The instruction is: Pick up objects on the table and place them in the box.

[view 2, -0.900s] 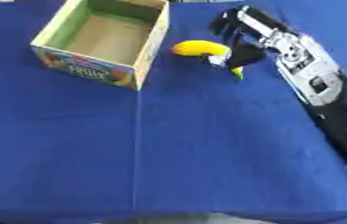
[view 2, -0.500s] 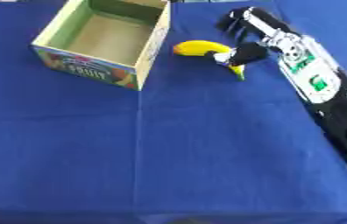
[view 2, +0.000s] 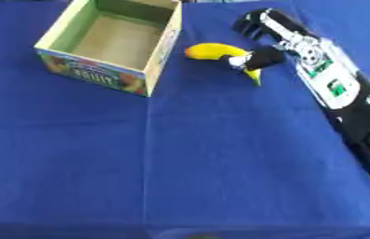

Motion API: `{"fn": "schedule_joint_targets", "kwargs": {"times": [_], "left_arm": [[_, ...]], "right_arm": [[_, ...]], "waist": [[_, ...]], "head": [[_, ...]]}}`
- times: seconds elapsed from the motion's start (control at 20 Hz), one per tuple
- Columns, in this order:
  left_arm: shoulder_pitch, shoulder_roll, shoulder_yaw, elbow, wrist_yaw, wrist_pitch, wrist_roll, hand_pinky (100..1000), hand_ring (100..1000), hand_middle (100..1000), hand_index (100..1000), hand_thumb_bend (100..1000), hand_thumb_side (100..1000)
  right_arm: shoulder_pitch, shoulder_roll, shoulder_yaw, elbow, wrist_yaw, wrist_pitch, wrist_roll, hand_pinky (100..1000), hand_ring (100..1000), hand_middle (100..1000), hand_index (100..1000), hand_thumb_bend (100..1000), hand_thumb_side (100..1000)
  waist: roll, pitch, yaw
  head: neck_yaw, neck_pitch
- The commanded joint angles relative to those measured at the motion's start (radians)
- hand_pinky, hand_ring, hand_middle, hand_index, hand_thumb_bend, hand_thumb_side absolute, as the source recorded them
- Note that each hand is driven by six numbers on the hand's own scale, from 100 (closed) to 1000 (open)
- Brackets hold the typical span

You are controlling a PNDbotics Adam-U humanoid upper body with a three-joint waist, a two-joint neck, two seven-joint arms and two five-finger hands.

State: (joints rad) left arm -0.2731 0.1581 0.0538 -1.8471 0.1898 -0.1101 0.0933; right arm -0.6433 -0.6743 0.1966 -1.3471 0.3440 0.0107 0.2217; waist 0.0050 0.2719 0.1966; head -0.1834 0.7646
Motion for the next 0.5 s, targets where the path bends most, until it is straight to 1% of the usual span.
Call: {"fn": "schedule_joint_targets", "kwargs": {"times": [0.05, 0.1, 0.2, 0.3, 0.5], "left_arm": [[-0.014, 0.021, 0.0, -0.014, 0.002, -0.001, -0.004, 606, 531, 544, 581, 595, 1000], [-0.015, 0.02, 0.0, -0.014, 0.002, -0.001, -0.005, 606, 530, 544, 581, 596, 1000], [-0.017, 0.019, -0.001, -0.014, 0.003, 0.0, -0.005, 606, 530, 544, 580, 596, 1000], [-0.017, 0.019, -0.002, -0.014, 0.004, 0.0, -0.006, 606, 530, 544, 580, 595, 1000], [-0.018, 0.018, -0.002, -0.014, 0.006, 0.001, -0.007, 606, 530, 544, 580, 596, 1000]], "right_arm": [[-0.021, -0.025, -0.015, 0.0, 0.013, -0.003, -0.004, 818, 803, 750, 790, 533, 370], [-0.02, -0.025, -0.016, 0.005, 0.017, -0.001, -0.005, 851, 836, 773, 802, 553, 377], [-0.021, -0.025, -0.02, 0.031, 0.035, 0.007, -0.009, 852, 835, 773, 803, 553, 375], [-0.023, -0.022, -0.022, 0.051, 0.049, 0.005, -0.017, 847, 827, 765, 802, 552, 370], [-0.026, -0.019, -0.023, 0.074, 0.065, -0.002, -0.029, 843, 818, 760, 801, 549, 366]], "waist": [[0.002, -0.015, 0.001], [0.002, -0.013, 0.006], [0.004, -0.009, 0.024], [0.006, -0.007, 0.034], [0.009, -0.006, 0.043]], "head": [[-0.002, 0.005], [-0.001, 0.005], [-0.001, 0.005], [-0.003, 0.005], [-0.004, 0.005]]}}
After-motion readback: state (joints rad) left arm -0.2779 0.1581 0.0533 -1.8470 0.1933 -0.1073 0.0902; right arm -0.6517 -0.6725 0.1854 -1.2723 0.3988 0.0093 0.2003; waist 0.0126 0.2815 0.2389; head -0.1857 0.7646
